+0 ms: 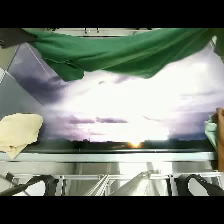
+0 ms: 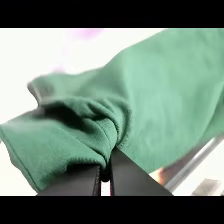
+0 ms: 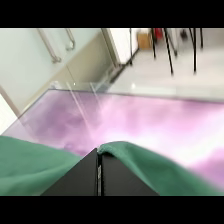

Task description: Fold the shirts.

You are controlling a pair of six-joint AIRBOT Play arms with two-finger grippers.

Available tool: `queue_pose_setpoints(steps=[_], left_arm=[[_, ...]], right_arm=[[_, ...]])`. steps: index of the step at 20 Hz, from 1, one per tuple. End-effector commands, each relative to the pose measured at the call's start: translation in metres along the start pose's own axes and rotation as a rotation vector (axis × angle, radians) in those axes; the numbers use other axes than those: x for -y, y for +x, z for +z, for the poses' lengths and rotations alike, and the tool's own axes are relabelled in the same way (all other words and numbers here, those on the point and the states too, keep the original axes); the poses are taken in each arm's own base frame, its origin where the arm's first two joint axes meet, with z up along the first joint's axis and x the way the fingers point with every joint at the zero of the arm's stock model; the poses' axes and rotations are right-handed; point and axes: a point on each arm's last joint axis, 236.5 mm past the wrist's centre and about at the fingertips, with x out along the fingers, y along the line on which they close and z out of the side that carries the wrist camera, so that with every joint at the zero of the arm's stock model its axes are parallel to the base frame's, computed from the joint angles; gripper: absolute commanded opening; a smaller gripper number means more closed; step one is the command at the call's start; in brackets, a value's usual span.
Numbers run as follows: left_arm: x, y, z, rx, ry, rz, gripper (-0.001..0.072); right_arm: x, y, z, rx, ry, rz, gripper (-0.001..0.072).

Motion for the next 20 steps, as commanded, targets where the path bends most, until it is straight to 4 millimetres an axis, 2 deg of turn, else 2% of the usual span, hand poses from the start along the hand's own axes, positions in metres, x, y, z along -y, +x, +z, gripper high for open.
queue_pose_setpoints(steps=[1,2,4,5,7,9,11,12,13,14,15,17,18,20], left_arm=[[0.028,-0.030,-0.004,0.075,0.052,0.061,0.0018],[0.021,-0.025,-0.017,0.042,0.025,0.072,0.0018],[0.001,-0.005,-0.053,-0.069,-0.065,0.060,0.0018],[-0.009,0.009,-0.072,-0.125,-0.123,0.034,0.0018],[-0.032,0.039,-0.112,-0.241,-0.250,-0.014,0.0018],[-0.057,0.070,-0.147,-0.339,-0.358,-0.058,0.0026],[-0.085,0.098,-0.174,-0.399,-0.416,-0.084,0.0493],[-0.098,0.106,-0.180,-0.418,-0.454,-0.090,0.0688],[-0.112,0.112,-0.185,-0.434,-0.485,-0.094,0.0720],[-0.126,0.114,-0.187,-0.445,-0.507,-0.092,0.0720],[-0.140,0.113,-0.190,-0.461,-0.531,-0.085,0.0720],[-0.159,0.109,-0.199,-0.488,-0.586,-0.095,0.0720],[-0.165,0.108,-0.206,-0.497,-0.622,-0.099,0.0720],[-0.167,0.113,-0.230,-0.529,-0.691,-0.117,0.0720]], right_arm=[[-0.032,-0.020,-0.017,-0.080,-0.012,0.002,0.0016],[-0.025,-0.013,-0.035,-0.132,0.042,0.004,0.0015],[-0.007,0.009,-0.085,-0.243,0.171,0.022,0.0016],[0.002,0.021,-0.115,-0.306,0.232,0.031,0.0017],[0.027,0.042,-0.187,-0.437,0.379,0.024,0.0017],[0.065,0.059,-0.254,-0.511,0.515,-0.053,0.0017],[0.117,0.071,-0.307,-0.527,0.576,-0.181,0.0045],[0.141,0.075,-0.324,-0.533,0.600,-0.235,0.0276],[0.157,0.077,-0.331,-0.531,0.631,-0.260,0.0480],[0.169,0.077,-0.333,-0.534,0.649,-0.270,0.0520],[0.176,0.075,-0.331,-0.536,0.660,-0.268,0.0520],[0.175,0.064,-0.331,-0.563,0.669,-0.253,0.0519],[0.169,0.057,-0.338,-0.614,0.662,-0.236,0.0517],[0.134,0.047,-0.366,-0.746,0.691,-0.144,0.0501]])
